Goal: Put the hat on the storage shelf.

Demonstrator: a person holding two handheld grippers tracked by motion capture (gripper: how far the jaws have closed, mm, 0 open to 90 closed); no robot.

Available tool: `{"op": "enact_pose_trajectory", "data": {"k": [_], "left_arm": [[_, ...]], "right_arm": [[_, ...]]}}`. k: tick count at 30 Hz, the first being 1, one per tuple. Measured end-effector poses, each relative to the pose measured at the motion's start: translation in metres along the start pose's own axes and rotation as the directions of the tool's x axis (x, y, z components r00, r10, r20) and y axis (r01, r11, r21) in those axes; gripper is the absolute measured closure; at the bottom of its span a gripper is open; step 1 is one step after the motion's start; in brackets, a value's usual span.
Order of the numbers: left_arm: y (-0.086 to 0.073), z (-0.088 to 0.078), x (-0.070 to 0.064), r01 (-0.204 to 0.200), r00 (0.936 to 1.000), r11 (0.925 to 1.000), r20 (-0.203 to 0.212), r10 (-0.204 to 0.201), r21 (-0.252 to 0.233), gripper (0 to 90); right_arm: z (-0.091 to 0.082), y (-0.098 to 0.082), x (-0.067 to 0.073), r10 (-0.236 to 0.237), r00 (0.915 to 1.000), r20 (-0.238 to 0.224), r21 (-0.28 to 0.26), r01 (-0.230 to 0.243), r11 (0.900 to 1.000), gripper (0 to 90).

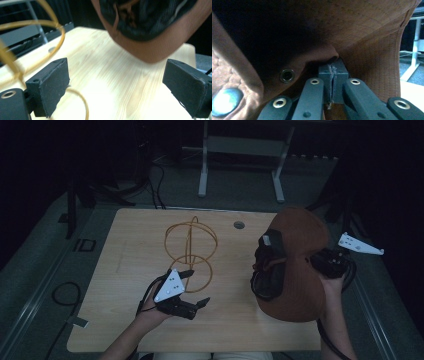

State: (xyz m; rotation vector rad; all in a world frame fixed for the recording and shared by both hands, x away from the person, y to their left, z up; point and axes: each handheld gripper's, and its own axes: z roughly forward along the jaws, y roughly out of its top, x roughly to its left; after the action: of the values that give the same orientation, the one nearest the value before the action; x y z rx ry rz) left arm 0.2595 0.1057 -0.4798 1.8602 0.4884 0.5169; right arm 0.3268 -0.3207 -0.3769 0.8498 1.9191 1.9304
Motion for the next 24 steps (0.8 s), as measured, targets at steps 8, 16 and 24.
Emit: {"op": "enact_pose_trajectory", "data": {"k": [8, 16, 24], "left_arm": [[-0.048, -0.019, 0.014, 0.072, 0.9917, 0.9913, -0.114, -0.060, 0.110, 7.8], [-0.090, -0.037, 0.032, 0.201, 0.9573, 0.9521, -0.252, -0.141, 0.230, 4.0], [-0.113, -0.070, 0.049, 0.294, 0.8800, 0.9372, -0.436, -0.189, 0.188, 4.1]], "right_arm": [[0.028, 0.009, -0.011, 0.021, 0.9997, 0.015, -0.007, -0.021, 1.000, 88.3], [0.058, 0.018, -0.013, 0.019, 0.9994, 0.029, -0.017, -0.019, 1.000, 88.2], [0.089, 0.026, -0.015, 0.034, 0.9994, 0.006, -0.013, -0.034, 0.999, 88.2]]}}
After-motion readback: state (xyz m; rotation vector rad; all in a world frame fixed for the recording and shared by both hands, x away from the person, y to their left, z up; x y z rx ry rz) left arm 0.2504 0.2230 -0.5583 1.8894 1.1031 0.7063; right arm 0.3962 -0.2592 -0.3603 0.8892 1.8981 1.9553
